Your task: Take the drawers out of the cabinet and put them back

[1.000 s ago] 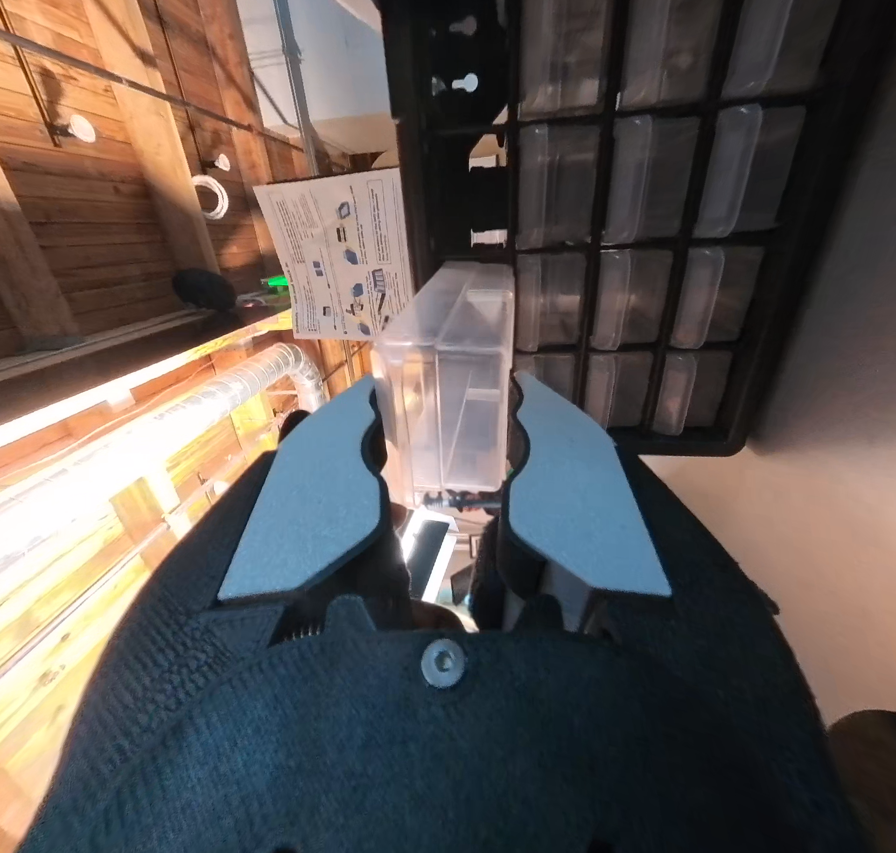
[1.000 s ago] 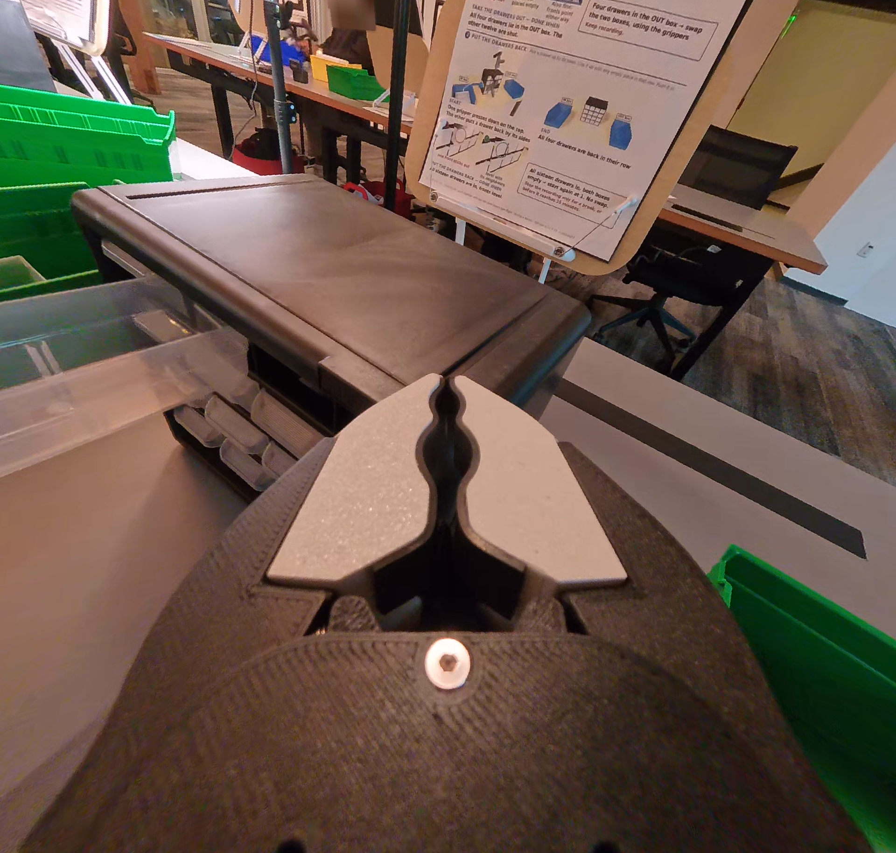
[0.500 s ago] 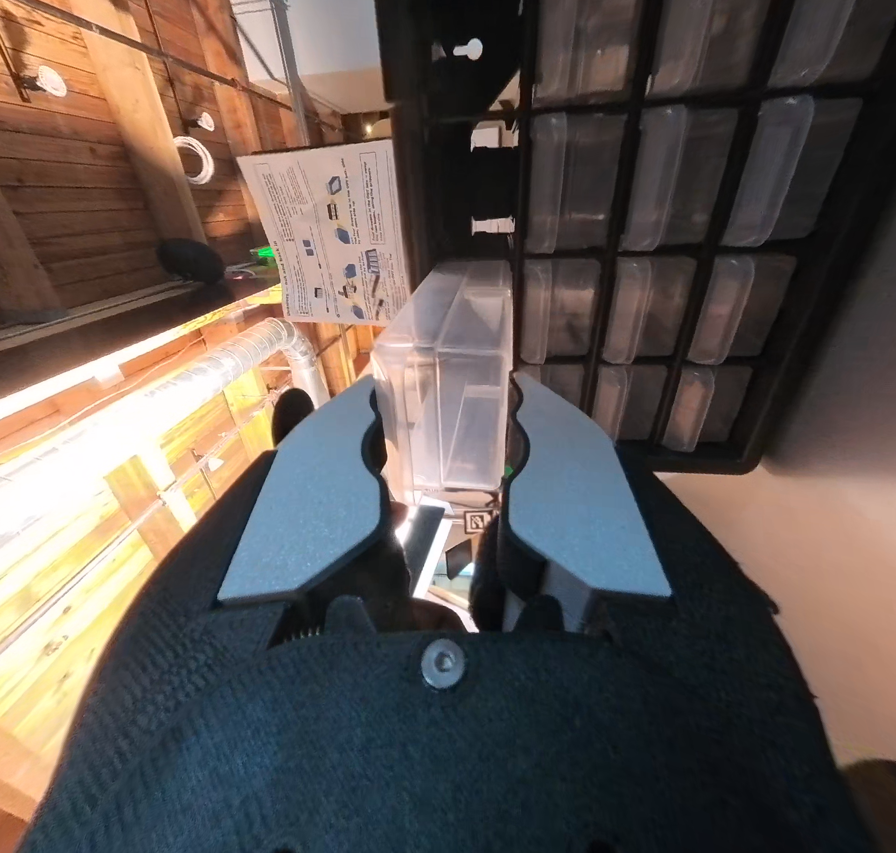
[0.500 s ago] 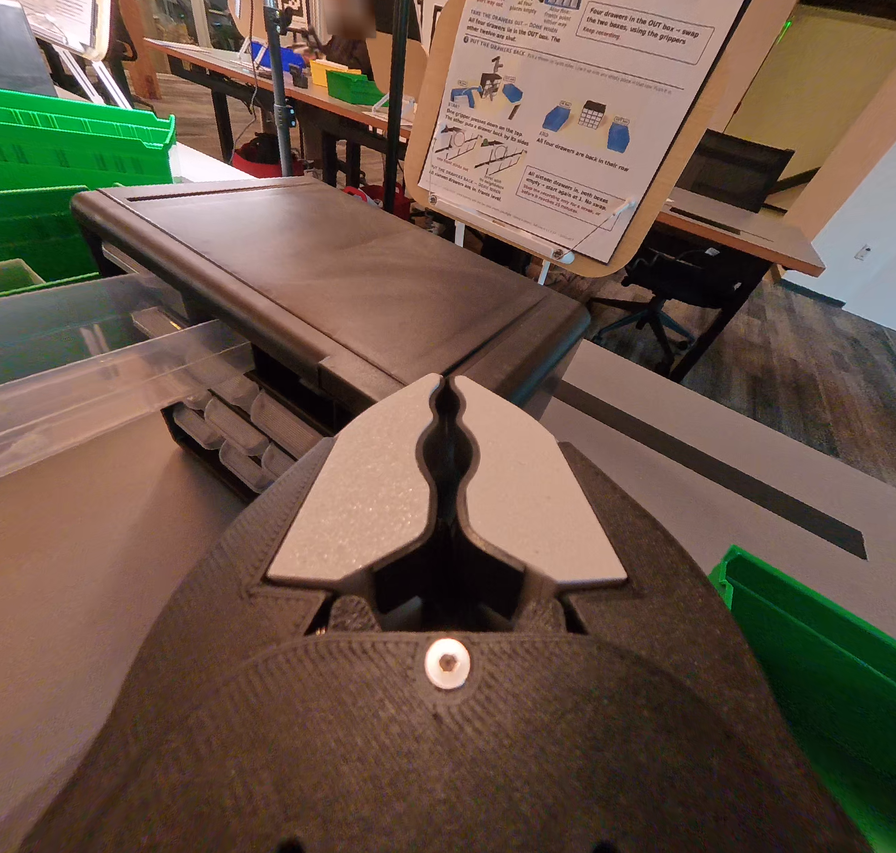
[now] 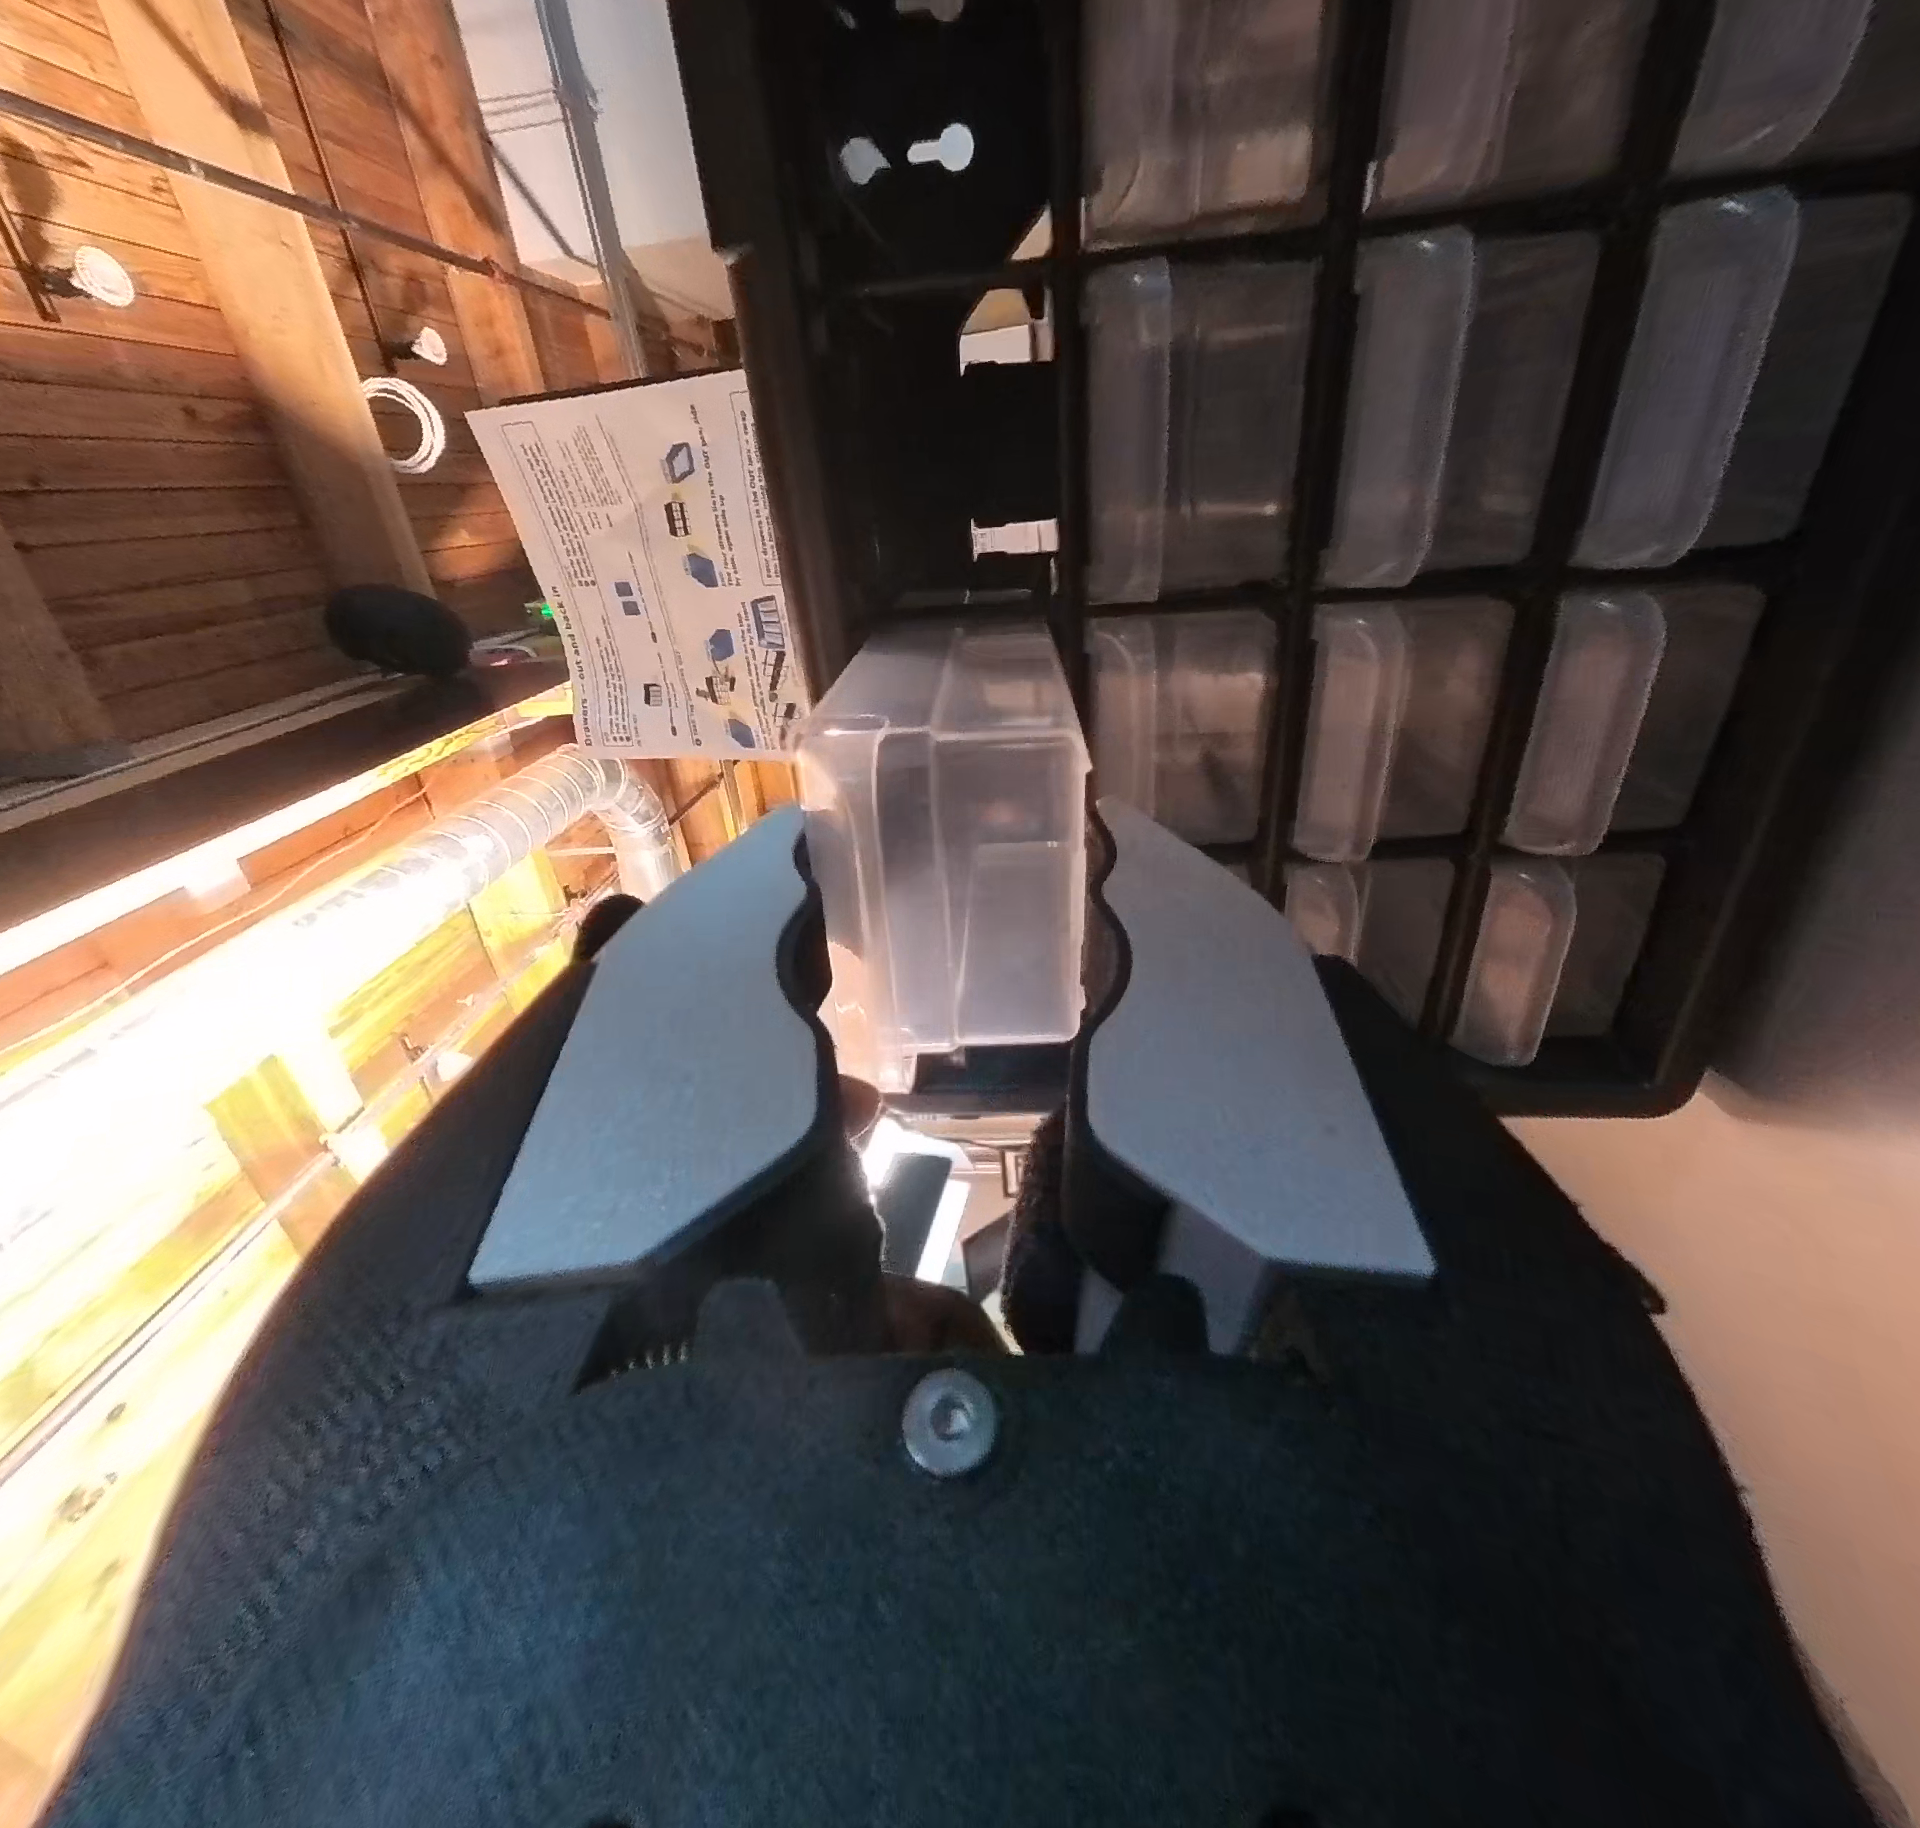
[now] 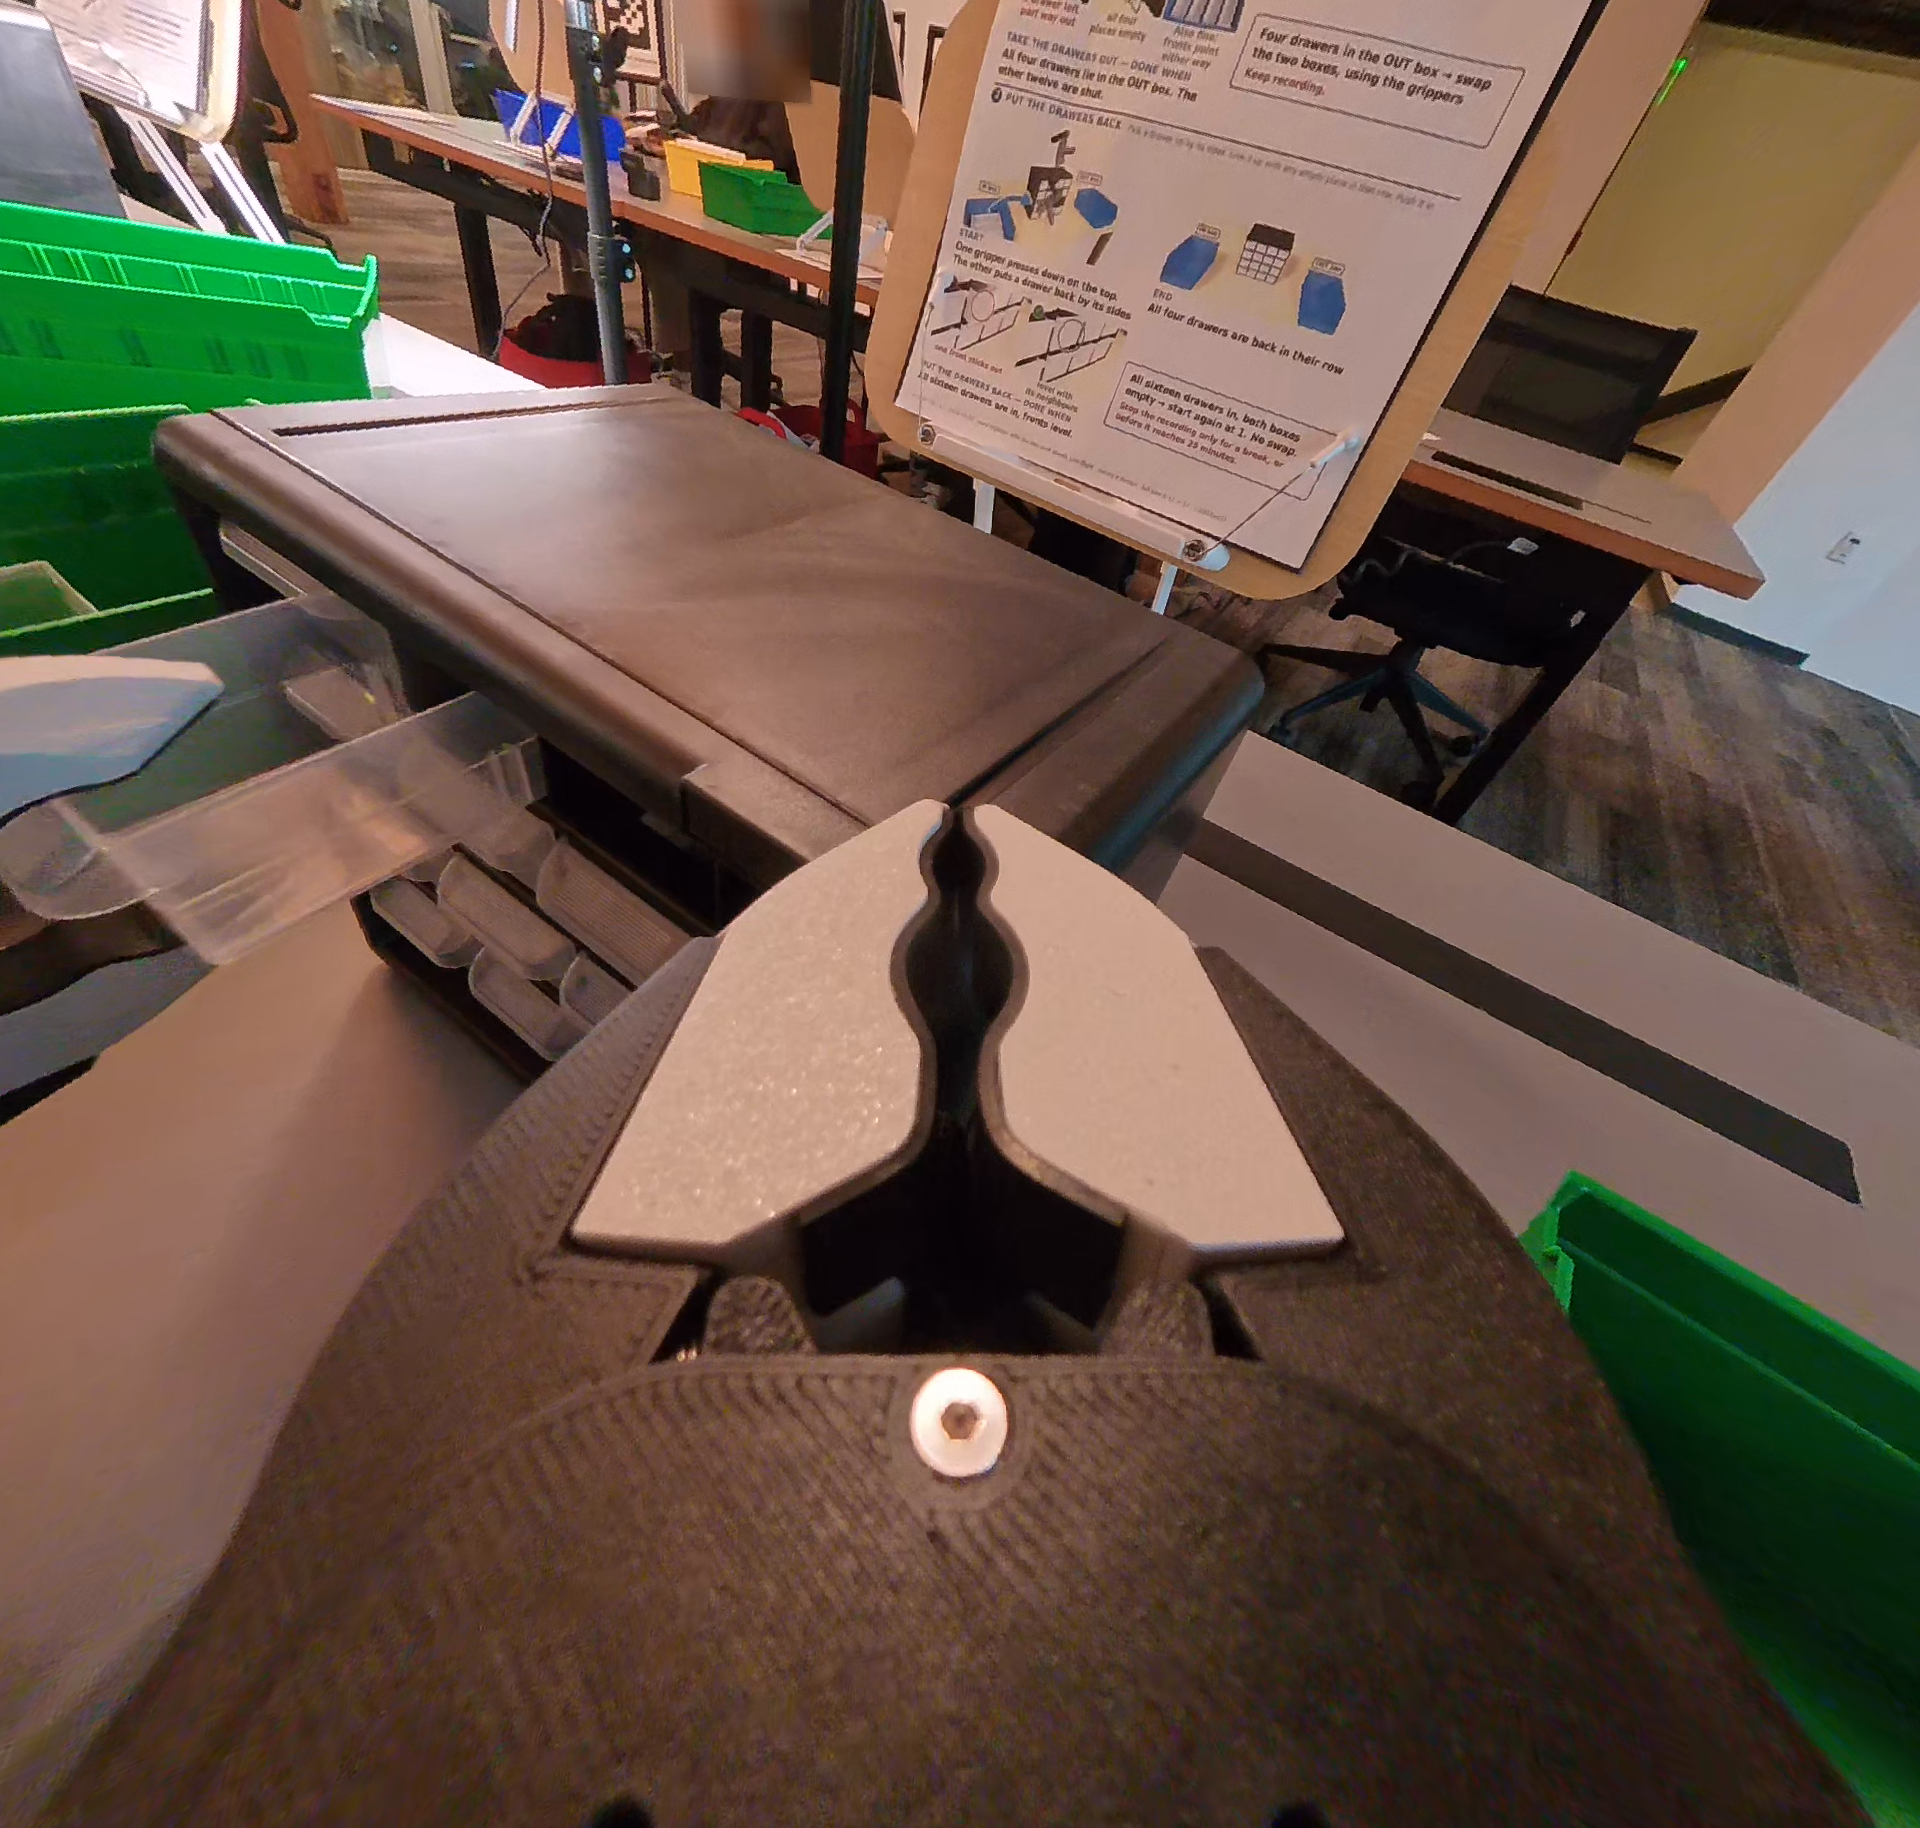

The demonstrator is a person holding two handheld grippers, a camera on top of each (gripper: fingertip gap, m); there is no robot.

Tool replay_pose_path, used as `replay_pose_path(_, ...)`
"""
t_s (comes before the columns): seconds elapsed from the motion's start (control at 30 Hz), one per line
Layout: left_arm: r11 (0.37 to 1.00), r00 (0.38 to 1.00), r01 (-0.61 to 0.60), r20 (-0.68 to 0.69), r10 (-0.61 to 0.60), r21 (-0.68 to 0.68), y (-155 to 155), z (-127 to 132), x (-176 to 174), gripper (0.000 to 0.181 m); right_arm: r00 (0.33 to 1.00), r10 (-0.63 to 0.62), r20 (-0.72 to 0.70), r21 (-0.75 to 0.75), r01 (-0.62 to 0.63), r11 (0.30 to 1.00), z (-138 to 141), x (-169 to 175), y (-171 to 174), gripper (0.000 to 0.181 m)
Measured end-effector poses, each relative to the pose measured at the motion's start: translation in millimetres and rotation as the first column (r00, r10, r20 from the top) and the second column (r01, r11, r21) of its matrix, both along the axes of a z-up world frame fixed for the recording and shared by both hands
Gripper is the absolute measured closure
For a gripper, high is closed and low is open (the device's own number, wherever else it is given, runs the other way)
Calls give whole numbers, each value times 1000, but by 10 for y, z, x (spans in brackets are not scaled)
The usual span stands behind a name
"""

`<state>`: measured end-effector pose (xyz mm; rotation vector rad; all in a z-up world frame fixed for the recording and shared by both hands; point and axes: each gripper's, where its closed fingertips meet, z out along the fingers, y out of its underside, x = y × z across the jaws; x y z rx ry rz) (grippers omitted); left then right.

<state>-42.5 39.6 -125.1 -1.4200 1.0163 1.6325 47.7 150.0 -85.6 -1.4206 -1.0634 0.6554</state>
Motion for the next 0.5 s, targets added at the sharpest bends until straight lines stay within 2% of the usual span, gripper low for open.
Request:
replay_pose_path(0.23,1000,999,18,29,-18,11,144,-27,-144,135,1000,0,-2,2,0,1000,0,1,0,181)
replay_pose_path(0.33,997,990,72,117,-74,16,32,-95,-69,121,1000,2,-2,5,-2,1000,-1,0,0,181)
replay_pose_path(0.47,983,954,167,240,-179,71,-190,-69,121,113,1000,3,-11,5,-3,1000,0,-1,0,181)
replay_pose_path(0.5,980,951,176,241,-194,95,-228,-28,145,123,1000,1,-13,5,-1,1000,0,-1,0,181)
